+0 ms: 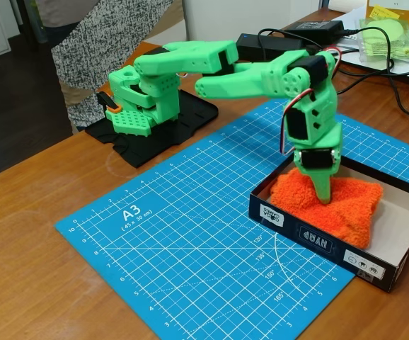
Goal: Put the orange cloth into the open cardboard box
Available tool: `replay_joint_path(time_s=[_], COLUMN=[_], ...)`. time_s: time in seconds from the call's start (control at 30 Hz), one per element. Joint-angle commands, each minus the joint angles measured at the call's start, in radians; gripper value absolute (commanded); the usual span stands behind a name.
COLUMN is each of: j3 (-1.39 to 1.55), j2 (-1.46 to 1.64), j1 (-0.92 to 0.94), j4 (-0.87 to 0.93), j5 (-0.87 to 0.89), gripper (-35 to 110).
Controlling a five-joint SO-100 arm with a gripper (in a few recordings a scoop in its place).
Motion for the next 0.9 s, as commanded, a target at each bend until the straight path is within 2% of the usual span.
replay_joint_path(time_s=[0.0, 0.17, 0.23, 0.5, 0.77, 0.87], j3=[-0.055, -0.124, -0.202, -0.210, -0.212, -0.213], j2=[0.003, -0.029, -0.049, 0.067, 0.199, 0.301], j1=[-0.021, -0.037, -0.040, -0.074, -0.058, -0.092], j4=[-0.023, -0.035, -0.002, 0.046, 0.014, 0.028], j5=[0.003, -0.103, -0.115, -0.270, -0.460, -0.584], gripper=[0, 7, 13, 22, 19, 9])
